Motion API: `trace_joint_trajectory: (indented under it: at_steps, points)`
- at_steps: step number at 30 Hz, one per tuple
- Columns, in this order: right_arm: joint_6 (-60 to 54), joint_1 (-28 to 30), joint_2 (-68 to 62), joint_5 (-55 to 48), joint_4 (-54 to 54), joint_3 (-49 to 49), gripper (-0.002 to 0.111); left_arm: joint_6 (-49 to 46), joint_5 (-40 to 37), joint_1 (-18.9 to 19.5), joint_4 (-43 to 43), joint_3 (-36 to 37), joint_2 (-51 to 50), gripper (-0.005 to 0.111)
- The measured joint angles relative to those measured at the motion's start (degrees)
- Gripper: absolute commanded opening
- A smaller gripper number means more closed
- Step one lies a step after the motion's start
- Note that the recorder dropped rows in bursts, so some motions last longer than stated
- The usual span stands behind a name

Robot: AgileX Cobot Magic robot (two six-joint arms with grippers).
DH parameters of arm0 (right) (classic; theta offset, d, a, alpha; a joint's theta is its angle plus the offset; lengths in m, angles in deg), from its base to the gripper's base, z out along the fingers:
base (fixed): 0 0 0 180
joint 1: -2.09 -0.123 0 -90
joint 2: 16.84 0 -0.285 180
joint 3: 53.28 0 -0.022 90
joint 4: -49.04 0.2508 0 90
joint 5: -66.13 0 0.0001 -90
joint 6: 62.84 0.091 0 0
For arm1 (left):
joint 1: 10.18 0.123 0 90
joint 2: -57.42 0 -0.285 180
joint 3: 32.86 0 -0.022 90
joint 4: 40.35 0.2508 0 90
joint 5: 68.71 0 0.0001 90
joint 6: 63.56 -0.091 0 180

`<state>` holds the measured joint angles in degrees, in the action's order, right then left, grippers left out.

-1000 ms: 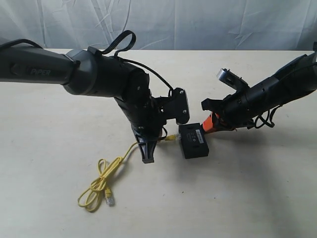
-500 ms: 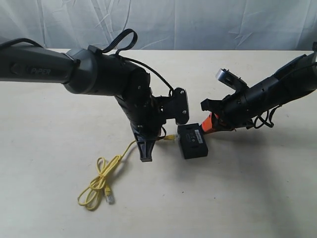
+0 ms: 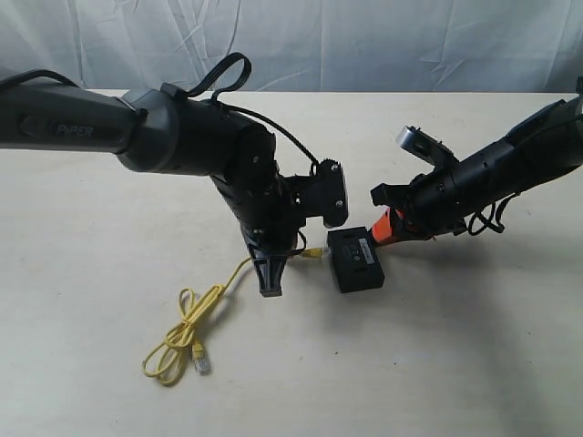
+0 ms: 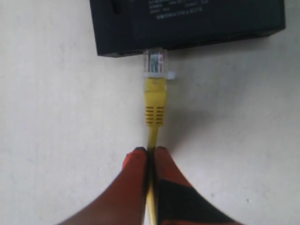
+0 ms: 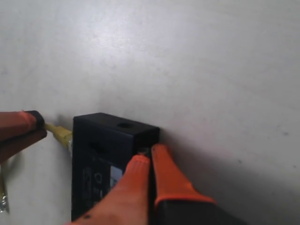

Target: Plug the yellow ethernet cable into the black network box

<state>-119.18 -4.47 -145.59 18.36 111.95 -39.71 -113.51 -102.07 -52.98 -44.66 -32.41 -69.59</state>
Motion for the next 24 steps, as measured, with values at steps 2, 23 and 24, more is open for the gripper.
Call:
trace_joint_trajectory:
  at_steps: [2,23,24]
  points:
    - [-0.11,0.00,0.00,-0.02,0.13,0.00,-0.001,-0.37,0.44,0.00,-0.82,0.00,0.00,0.000]
    - [3.13,1.67,0.00,-0.73,1.42,0.00,-0.001,4.20,0.53,0.00,-0.84,0.00,0.62,0.000]
    - [3.41,2.06,0.00,-0.73,1.42,0.00,-0.001,4.70,0.21,0.00,-0.75,0.00,1.03,0.000]
